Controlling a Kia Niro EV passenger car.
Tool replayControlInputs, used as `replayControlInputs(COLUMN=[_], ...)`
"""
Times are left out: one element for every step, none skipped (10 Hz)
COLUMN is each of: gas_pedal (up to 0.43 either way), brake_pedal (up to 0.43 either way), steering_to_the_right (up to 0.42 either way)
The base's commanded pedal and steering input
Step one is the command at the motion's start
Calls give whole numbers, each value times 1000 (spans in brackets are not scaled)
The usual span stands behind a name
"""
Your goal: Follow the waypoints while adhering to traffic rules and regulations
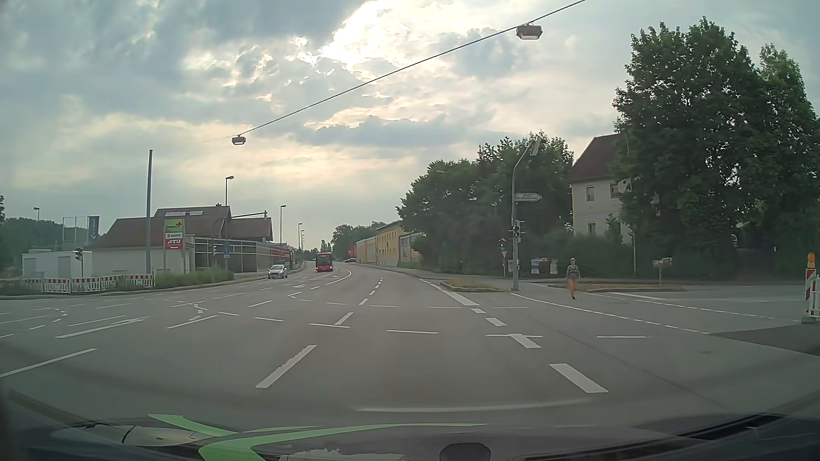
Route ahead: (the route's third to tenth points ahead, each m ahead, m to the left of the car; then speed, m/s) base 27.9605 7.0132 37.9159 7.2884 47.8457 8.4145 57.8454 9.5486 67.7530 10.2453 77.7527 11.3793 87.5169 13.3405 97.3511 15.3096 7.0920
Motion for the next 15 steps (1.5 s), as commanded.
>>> replayControlInputs(gas_pedal=[378, 358, 358, 358, 350, 339, 331, 331, 331, 331, 331, 331, 331, 331, 331], brake_pedal=[0, 0, 0, 0, 0, 0, 0, 0, 0, 0, 0, 0, 0, 0, 0], steering_to_the_right=[-10, -11, -12, -12, -12, -13, -12, -13, -13, -12, -13, -13, -13, -13, -12])
